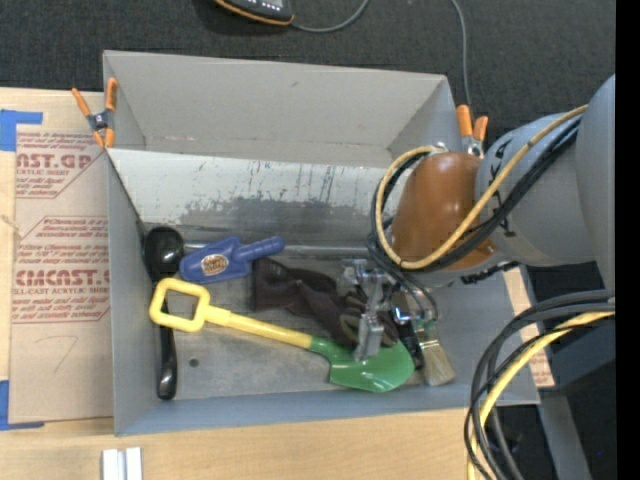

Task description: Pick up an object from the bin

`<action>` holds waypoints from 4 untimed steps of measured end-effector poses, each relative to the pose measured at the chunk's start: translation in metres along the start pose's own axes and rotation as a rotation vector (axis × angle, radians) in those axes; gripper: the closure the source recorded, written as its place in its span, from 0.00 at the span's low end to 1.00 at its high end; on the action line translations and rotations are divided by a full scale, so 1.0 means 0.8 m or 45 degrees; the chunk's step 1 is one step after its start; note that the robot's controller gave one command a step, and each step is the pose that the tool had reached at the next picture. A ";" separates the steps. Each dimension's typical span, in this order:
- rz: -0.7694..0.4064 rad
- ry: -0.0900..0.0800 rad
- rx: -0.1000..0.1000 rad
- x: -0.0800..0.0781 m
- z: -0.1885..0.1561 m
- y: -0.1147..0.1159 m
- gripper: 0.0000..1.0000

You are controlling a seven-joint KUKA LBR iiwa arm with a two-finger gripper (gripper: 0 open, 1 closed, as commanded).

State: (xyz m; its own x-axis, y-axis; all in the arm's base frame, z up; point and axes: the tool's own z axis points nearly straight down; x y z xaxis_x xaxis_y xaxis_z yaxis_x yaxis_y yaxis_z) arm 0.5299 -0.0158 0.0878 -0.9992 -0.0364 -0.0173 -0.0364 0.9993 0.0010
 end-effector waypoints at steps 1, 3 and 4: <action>0.059 -0.020 0.002 0.022 0.019 0.004 0.00; 0.020 -0.014 -0.001 -0.003 0.019 0.010 1.00; 0.024 -0.008 -0.002 0.005 -0.123 0.020 1.00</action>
Offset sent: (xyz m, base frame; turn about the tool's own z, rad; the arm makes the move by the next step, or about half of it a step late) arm -0.0004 0.0078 -0.0178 0.0144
